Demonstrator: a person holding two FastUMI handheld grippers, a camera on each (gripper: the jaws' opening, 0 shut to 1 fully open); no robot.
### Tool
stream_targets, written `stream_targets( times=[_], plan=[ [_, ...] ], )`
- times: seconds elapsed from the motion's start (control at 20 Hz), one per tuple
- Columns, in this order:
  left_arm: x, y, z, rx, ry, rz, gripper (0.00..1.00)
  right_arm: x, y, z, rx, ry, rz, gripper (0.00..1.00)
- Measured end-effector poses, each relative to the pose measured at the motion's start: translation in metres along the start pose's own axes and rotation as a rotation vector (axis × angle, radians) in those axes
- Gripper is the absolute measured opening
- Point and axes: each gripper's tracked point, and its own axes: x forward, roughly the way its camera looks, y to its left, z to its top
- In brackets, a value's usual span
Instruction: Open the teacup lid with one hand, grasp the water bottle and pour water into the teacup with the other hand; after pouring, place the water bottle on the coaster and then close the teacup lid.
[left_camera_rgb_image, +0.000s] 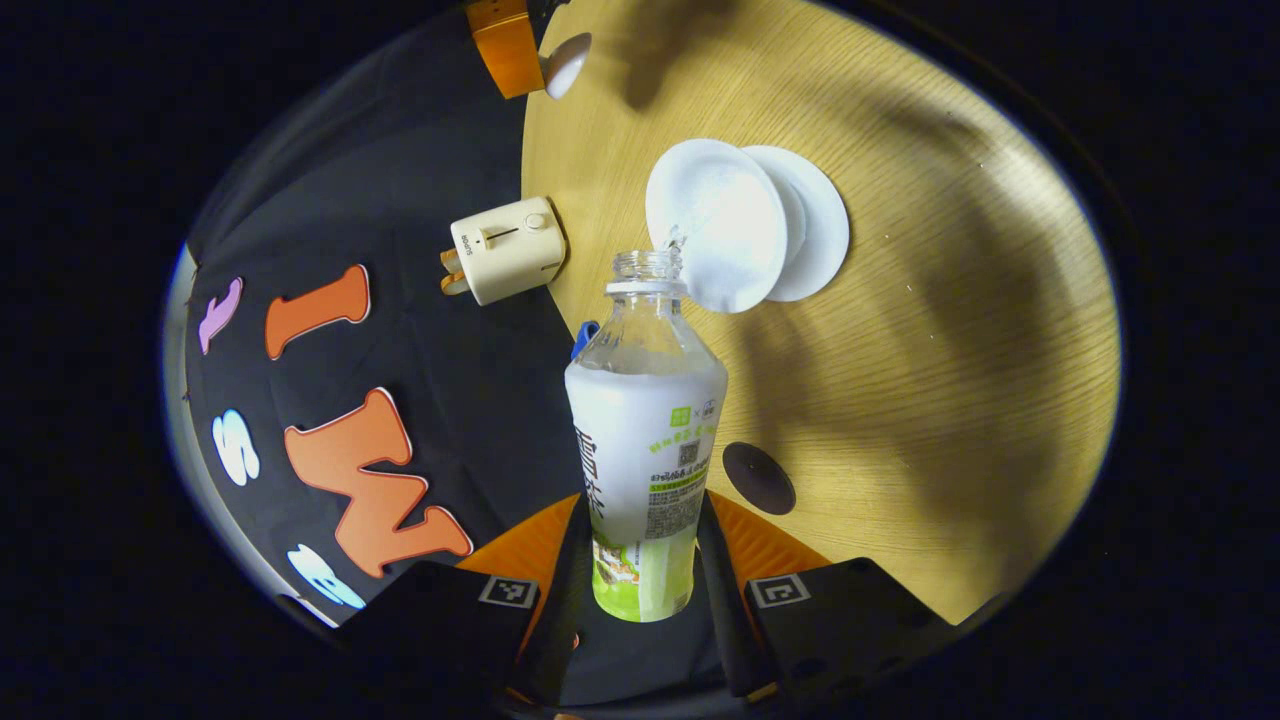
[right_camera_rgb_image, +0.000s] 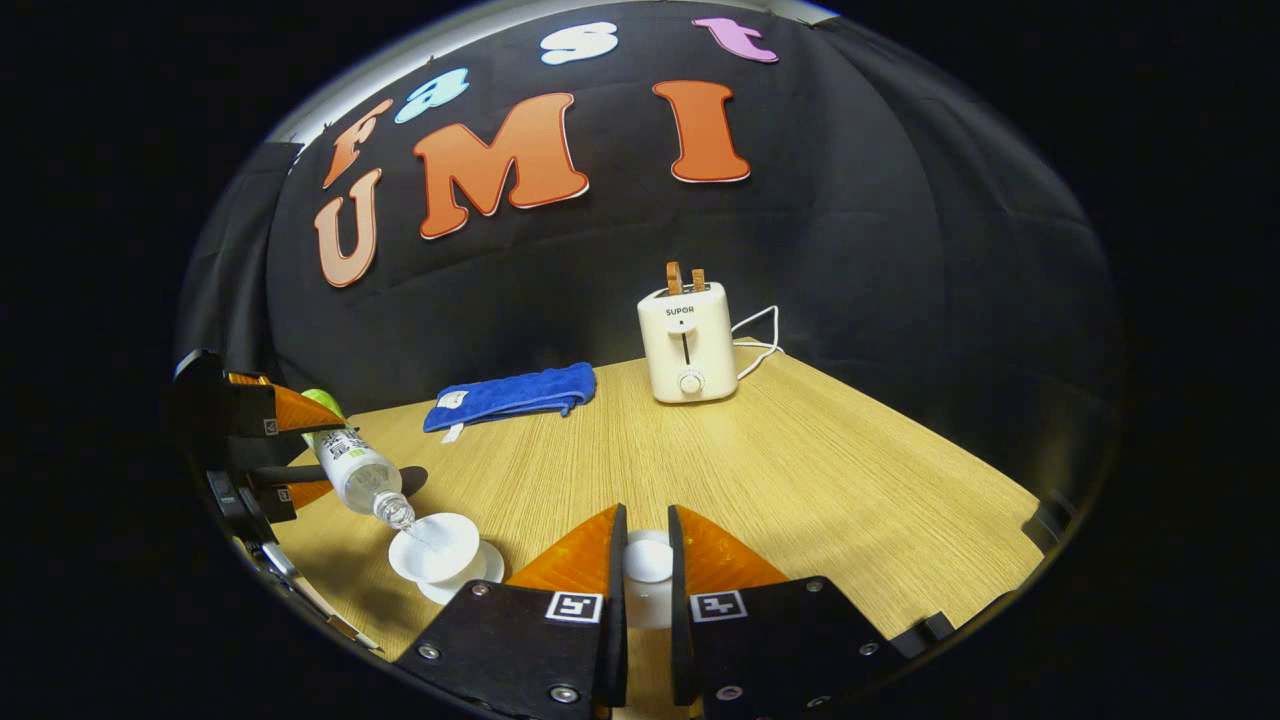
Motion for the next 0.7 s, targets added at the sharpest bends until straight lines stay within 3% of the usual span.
stream_targets(
  times=[0.7],
  plan=[
    [-0.0021,0.01,-0.0001,0.116,0.008,0.004,0.63,0.0004,-0.0036,-0.0026,0.011,0.012,0.002,0.17]
  ],
)
